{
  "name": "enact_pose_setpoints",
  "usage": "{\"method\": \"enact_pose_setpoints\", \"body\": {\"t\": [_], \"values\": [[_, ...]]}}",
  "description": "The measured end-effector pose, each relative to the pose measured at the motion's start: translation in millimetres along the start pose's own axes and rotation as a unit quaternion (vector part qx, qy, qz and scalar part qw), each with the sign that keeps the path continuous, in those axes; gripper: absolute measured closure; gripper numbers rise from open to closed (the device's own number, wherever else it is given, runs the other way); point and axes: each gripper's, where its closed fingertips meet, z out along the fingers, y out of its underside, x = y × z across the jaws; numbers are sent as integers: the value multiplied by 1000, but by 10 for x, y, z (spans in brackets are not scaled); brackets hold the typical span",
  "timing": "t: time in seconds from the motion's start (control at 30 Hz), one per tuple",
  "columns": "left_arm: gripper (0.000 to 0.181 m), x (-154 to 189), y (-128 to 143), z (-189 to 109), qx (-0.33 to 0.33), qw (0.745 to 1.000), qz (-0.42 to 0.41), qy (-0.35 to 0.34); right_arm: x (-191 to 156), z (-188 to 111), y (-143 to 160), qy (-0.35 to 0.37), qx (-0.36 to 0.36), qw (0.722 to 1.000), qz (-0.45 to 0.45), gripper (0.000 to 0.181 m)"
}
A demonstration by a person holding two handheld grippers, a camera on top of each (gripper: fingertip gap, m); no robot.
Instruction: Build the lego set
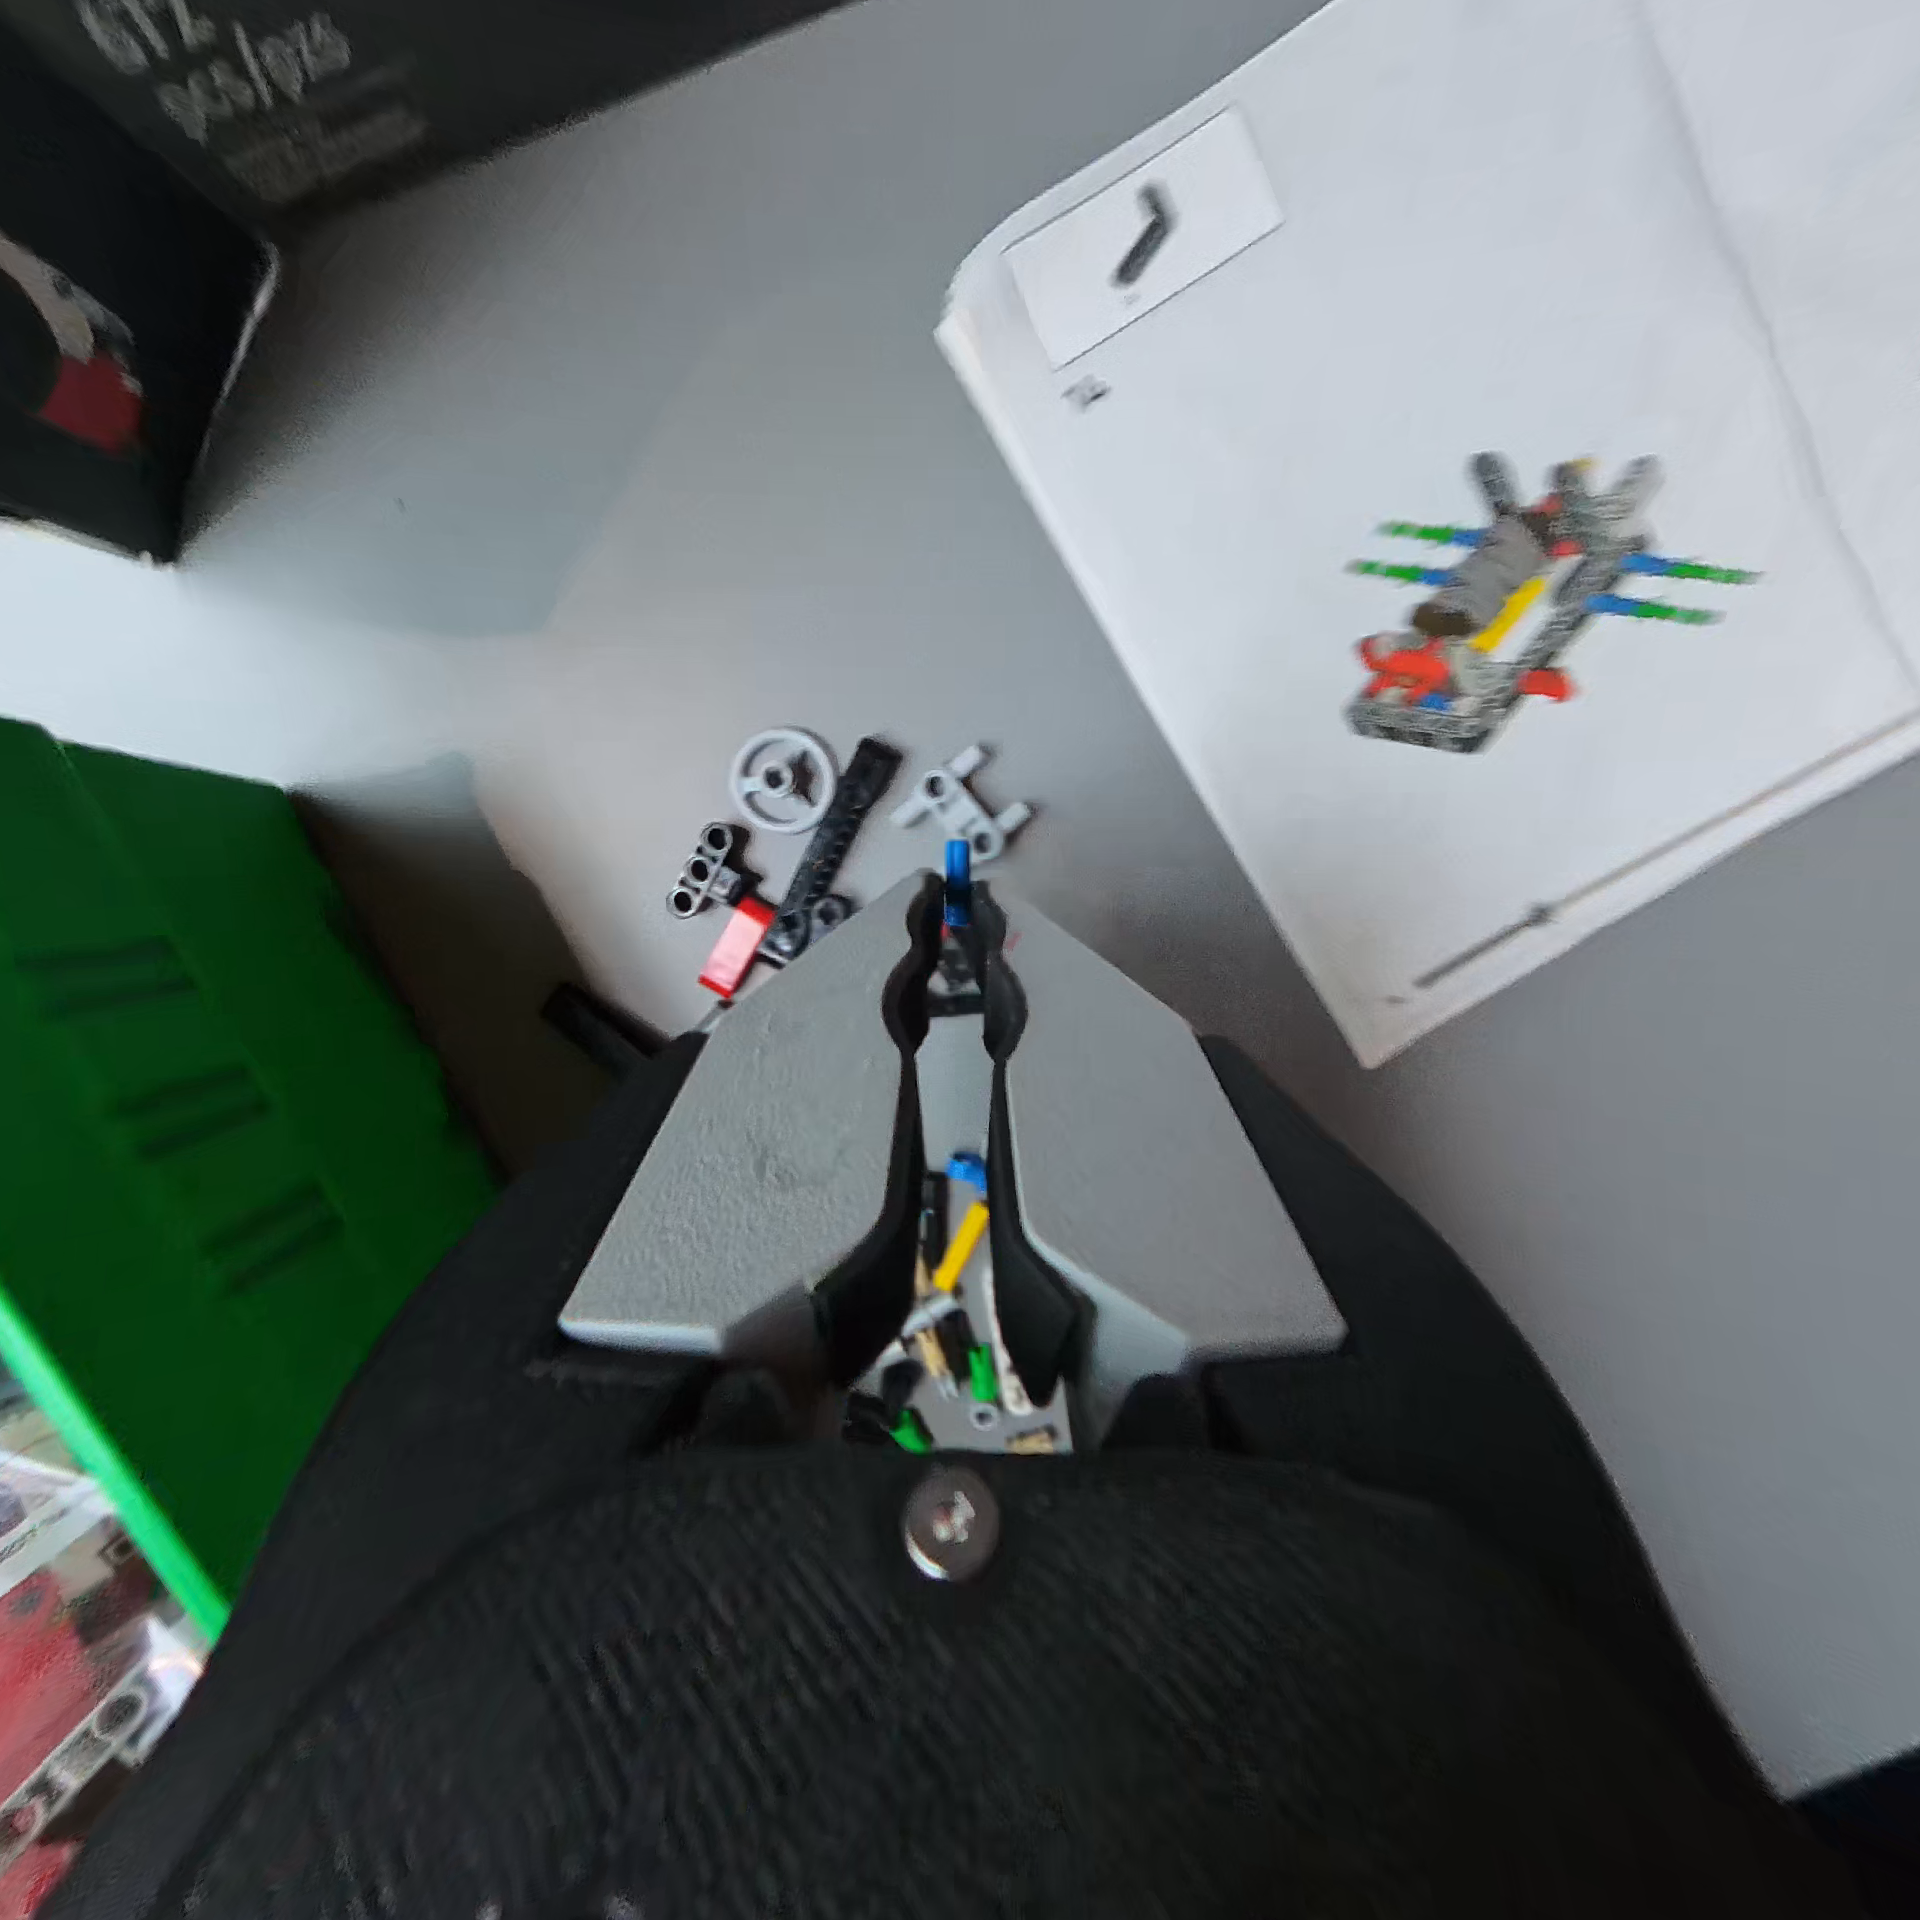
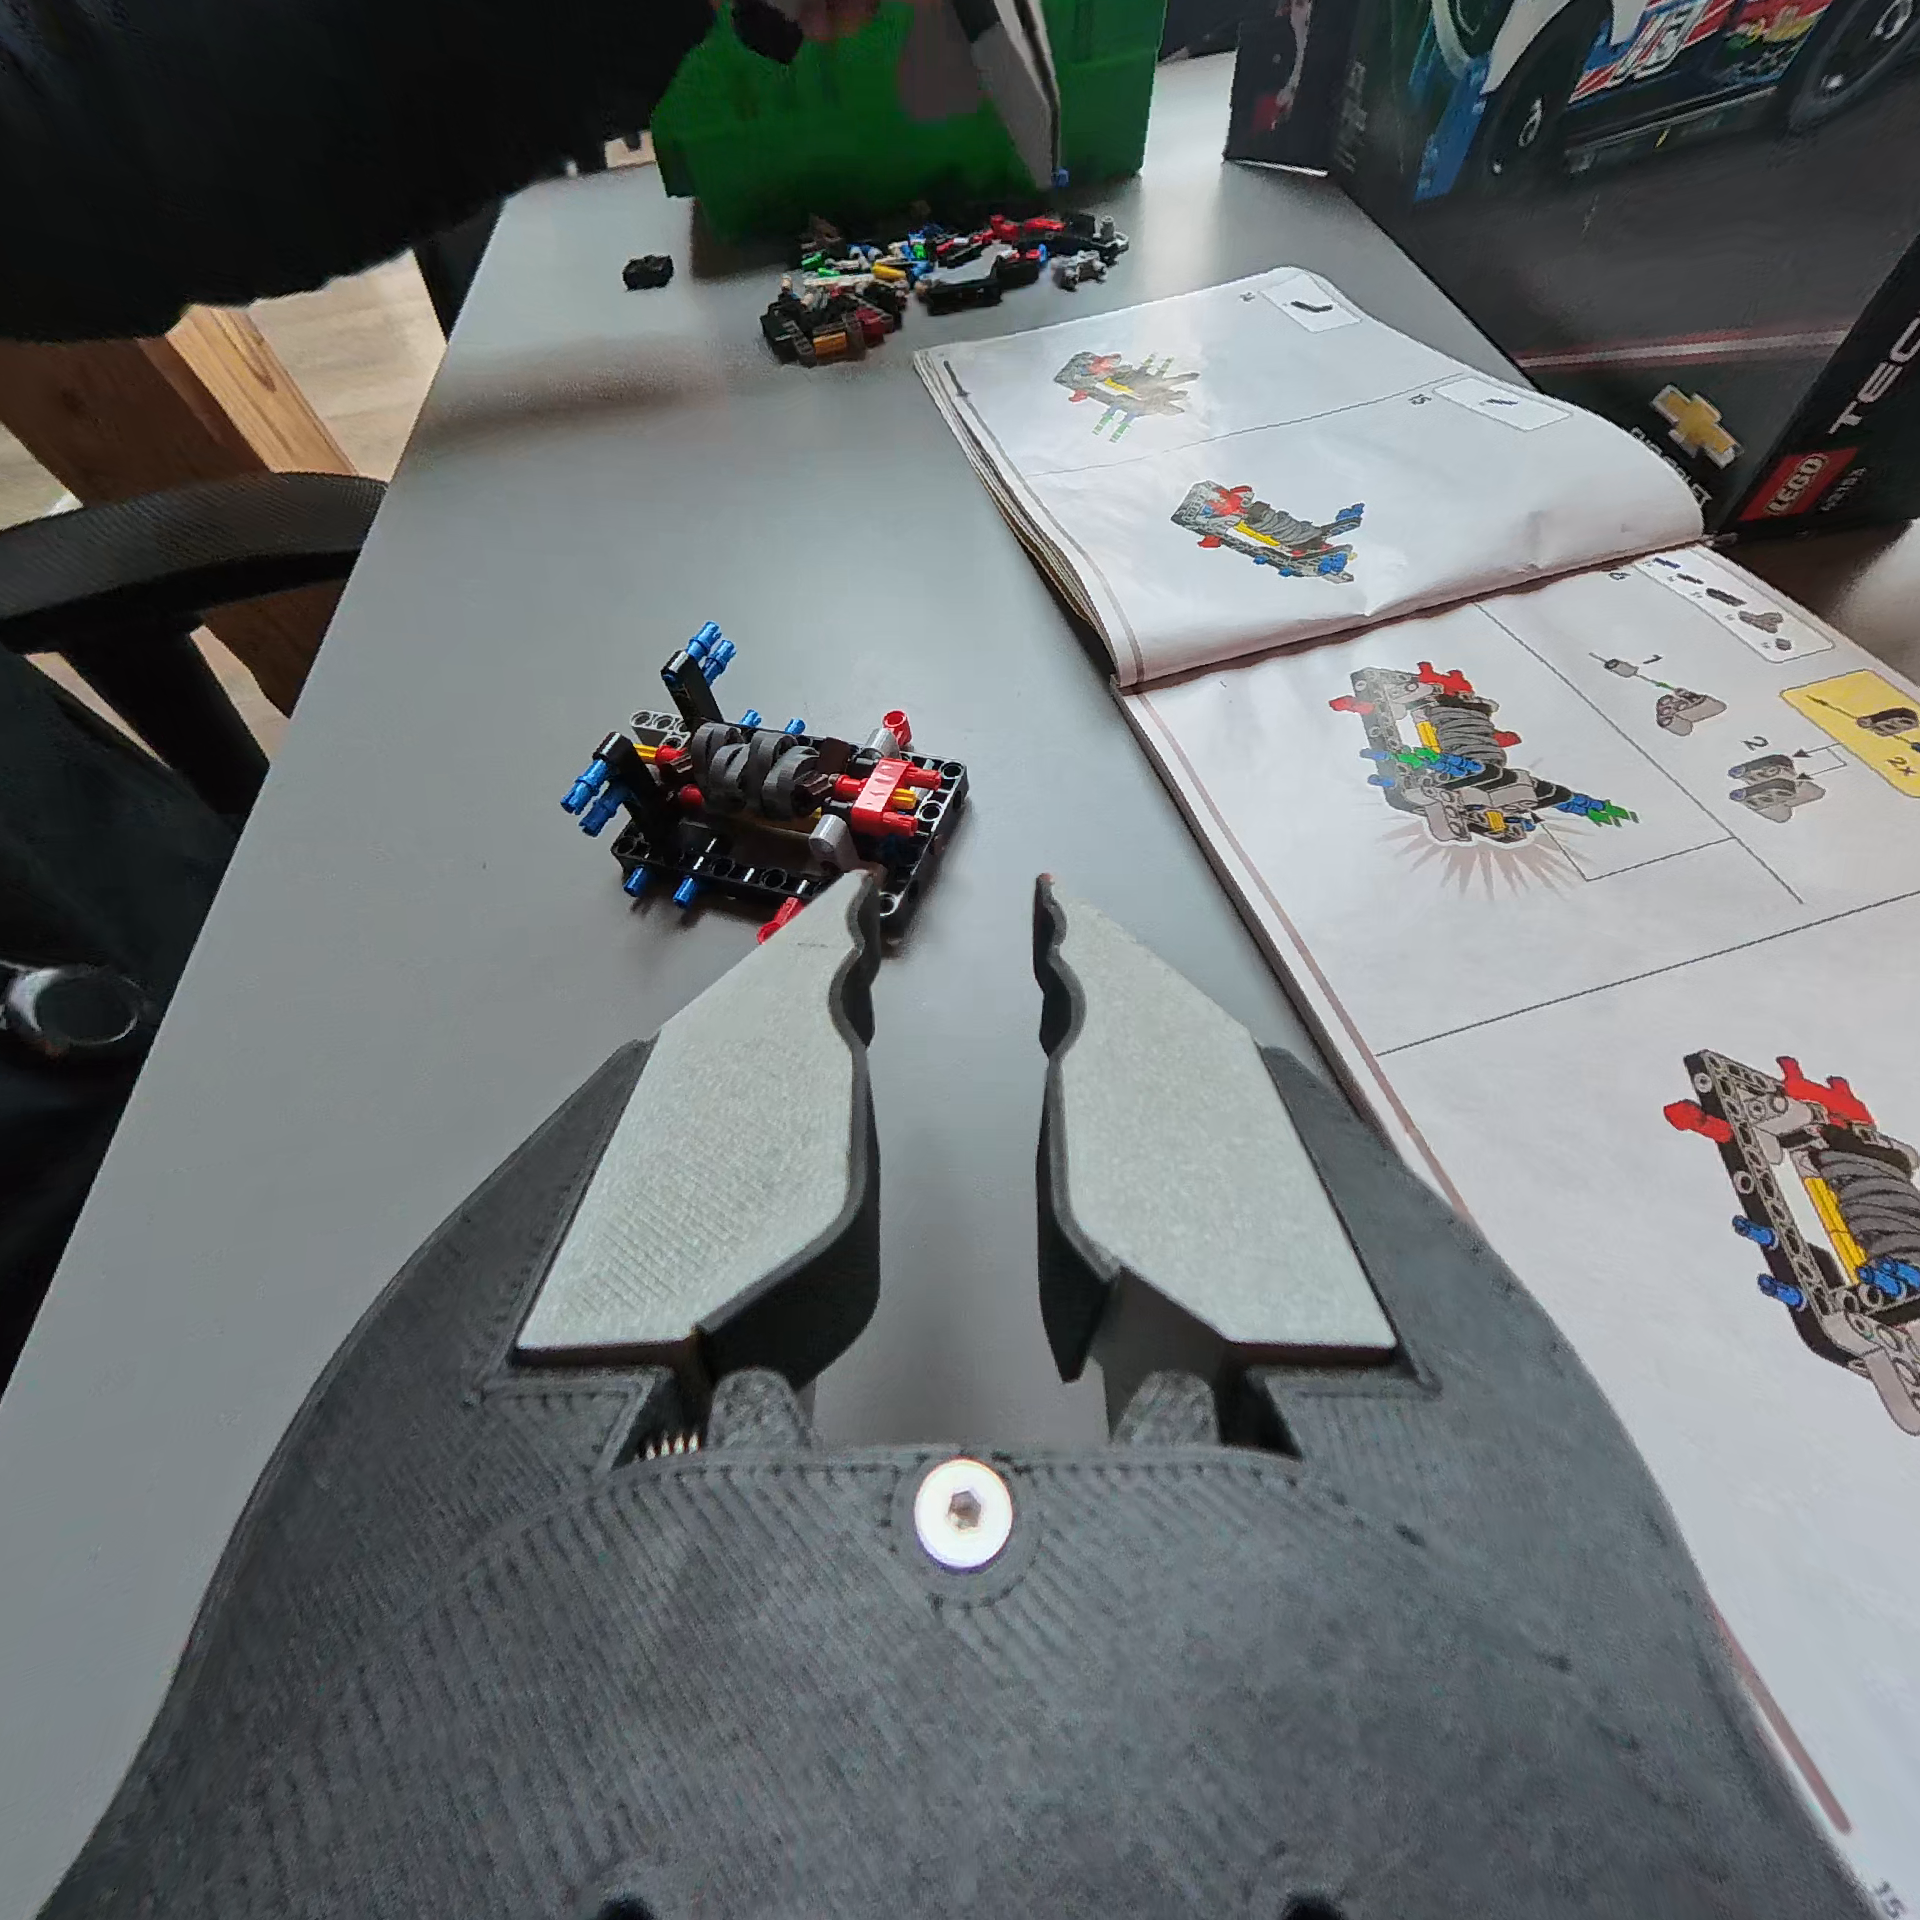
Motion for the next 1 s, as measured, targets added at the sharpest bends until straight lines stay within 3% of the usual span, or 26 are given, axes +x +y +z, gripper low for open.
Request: {"method": "enact_pose_setpoints", "body": {"t": [0.07, 0.2, 0.3, 0.4, 0.53, 0.73, 0.83, 1.0], "values": [[178, 349, -107, -207, 26, 999, 31, 31, 31, -28, -30, 7, 12, 1000, 3, 156], [178, 1593, -120, -431, 47, 980, 141, 134, 99, -104, -104, 20, 38, 999, 11, 156], [179, 2433, -3, -345, 47, 960, 199, 190, 139, -147, -144, 29, 51, 998, 13, 155], [179, 2954, 152, -142, 22, 947, 227, 225, 151, -164, -147, 33, 53, 998, 13, 153], [179, 3122, 358, 204, -32, 948, 246, 199, 146, -170, -137, 41, 49, 998, 5, 153], [178, 3100, 371, 219, -38, 953, 224, 198, 129, -166, -142, 43, 45, 998, -4, 154], [162, 3097, 399, 182, -38, 952, 222, 206, 118, -155, -135, 40, 42, 998, -6, 153], [159, 3020, 434, 163, -30, 957, 210, 200, 101, -136, -125, 35, 37, 999, -8, 153]]}}
